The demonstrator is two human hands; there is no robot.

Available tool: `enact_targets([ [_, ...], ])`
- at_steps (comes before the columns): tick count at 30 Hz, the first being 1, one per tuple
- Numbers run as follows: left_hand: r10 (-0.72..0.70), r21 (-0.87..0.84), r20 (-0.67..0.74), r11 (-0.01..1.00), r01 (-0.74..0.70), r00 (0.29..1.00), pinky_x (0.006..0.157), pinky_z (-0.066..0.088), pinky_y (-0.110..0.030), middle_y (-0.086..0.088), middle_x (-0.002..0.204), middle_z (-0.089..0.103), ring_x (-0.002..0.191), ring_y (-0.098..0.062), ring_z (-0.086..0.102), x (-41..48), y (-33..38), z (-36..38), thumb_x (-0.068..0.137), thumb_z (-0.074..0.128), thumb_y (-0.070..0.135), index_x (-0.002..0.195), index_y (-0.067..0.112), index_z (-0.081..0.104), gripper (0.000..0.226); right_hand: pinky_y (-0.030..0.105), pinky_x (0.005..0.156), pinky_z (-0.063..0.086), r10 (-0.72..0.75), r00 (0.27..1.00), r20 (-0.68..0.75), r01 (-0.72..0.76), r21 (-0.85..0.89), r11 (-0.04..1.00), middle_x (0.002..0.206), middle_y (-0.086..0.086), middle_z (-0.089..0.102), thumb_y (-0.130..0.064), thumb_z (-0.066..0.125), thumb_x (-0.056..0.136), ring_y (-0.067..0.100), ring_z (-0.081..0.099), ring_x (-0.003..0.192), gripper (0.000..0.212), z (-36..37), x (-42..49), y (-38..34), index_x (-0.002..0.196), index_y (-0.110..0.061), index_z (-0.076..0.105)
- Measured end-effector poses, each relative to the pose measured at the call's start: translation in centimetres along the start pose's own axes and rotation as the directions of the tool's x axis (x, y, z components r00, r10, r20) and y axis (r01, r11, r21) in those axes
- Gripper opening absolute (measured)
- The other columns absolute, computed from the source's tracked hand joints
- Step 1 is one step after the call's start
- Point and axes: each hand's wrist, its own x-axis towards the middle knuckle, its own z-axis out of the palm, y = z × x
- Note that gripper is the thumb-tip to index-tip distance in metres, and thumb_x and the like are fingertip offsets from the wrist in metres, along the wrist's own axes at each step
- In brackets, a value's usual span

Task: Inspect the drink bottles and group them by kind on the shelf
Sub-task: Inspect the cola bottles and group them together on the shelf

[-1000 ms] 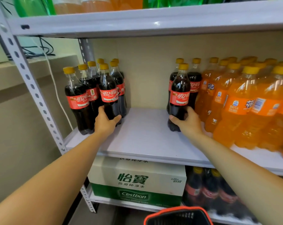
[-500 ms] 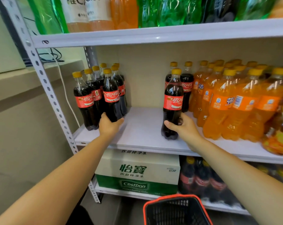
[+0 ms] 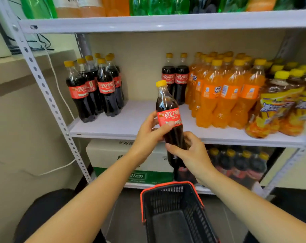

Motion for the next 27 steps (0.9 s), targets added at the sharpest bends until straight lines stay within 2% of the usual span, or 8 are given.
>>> enact_targets([
  [2,0.004,-0.028,0.007,1.0,-0.004,1.0,0.087,0.059,-0.027,-0.001,0.121,0.071,0.108,-0.013,0.071,-0.7,-0.8,0.8,0.079,0.08,0.037,0.136,0.018,0.053,0.066,0.038,0.085,0.059,-0.012,0.999,-0.042,0.009,-0.065,0.998,0.098,-0.007,0.073,-0.034,0.089,0.076,0.009,0.07,0.093,0.041,0.1,-1.1,0.5,0.107,-0.026,0.063],
  [5,0.004,-0.053,0.011,0.999,-0.003,1.0,0.083,0.058,-0.025,-0.001,0.114,0.075,0.106,-0.016,0.072,-1.3,-1.8,1.1,0.081,0.079,0.026,0.132,0.015,0.056,0.057,0.028,0.085,0.055,-0.003,0.999,-0.051,-0.003,-0.113,0.994,0.1,-0.019,0.069,-0.039,0.091,0.071,-0.003,0.066,0.096,0.05,0.3,-2.4,1.6,0.109,-0.035,0.058],
  [8,-0.012,-0.091,0.066,0.996,0.018,0.998,0.083,0.059,-0.032,-0.005,0.112,0.075,0.108,-0.024,0.072,-1.6,-2.6,1.0,0.085,0.079,0.02,0.131,0.014,0.058,0.051,0.03,0.091,0.054,0.067,0.995,0.068,-0.06,-0.108,0.992,0.11,-0.014,0.07,-0.04,0.089,0.073,-0.003,0.066,0.101,0.054,-0.6,-2.8,2.4,0.116,-0.032,0.058],
  [12,-0.018,-0.13,0.085,0.991,0.029,0.996,0.087,0.06,-0.042,-0.004,0.11,0.074,0.109,-0.028,0.071,-1.7,-3.1,1.0,0.08,0.078,0.03,0.129,0.014,0.059,0.055,0.041,0.101,0.054,0.189,0.944,0.269,-0.19,-0.021,0.981,0.115,0.0,0.075,-0.041,0.076,0.076,0.013,0.07,0.108,0.051,-2.3,-2.7,2.4,0.123,-0.024,0.066],
  [16,0.006,-0.053,0.049,0.999,-0.003,0.999,0.089,0.057,-0.034,-0.001,0.106,0.074,0.105,-0.022,0.07,-1.4,-3.0,0.9,0.076,0.077,0.04,0.121,0.014,0.064,0.054,0.047,0.098,0.056,0.132,0.97,0.203,-0.128,-0.033,0.991,0.108,0.004,0.076,-0.038,0.079,0.074,0.019,0.072,0.102,0.047,-2.3,-3.0,2.4,0.115,-0.018,0.07],
  [20,0.003,0.047,0.017,0.999,-0.004,1.0,0.082,0.056,-0.023,0.007,0.101,0.075,0.098,-0.011,0.071,-1.2,-2.6,0.7,0.067,0.081,0.051,0.115,0.022,0.065,0.058,0.045,0.094,0.058,0.12,0.984,0.131,-0.115,-0.049,0.992,0.105,-0.004,0.075,-0.054,0.082,0.064,0.011,0.072,0.097,0.06,-1.8,-3.6,2.3,0.113,-0.024,0.066],
  [24,0.003,-0.113,0.025,0.994,-0.001,1.0,0.088,0.059,-0.037,-0.007,0.107,0.074,0.101,-0.023,0.071,-1.1,-2.7,0.0,0.072,0.086,0.025,0.132,0.011,0.057,0.068,0.047,0.1,0.055,0.167,0.963,0.214,-0.169,-0.008,0.986,0.109,-0.001,0.075,-0.046,0.083,0.068,0.014,0.071,0.103,0.059,-2.1,-3.2,1.9,0.118,-0.02,0.064],
  [27,-0.009,-0.225,0.05,0.974,0.02,0.999,0.087,0.059,-0.042,-0.012,0.108,0.073,0.1,-0.027,0.07,-1.1,-2.7,-0.4,0.081,0.075,0.013,0.138,0.007,0.051,0.062,0.05,0.104,0.052,0.19,0.928,0.322,-0.218,0.053,0.975,0.113,0.01,0.075,-0.032,0.075,0.076,0.028,0.07,0.108,0.049,-2.7,-2.8,1.6,0.121,-0.014,0.067],
])
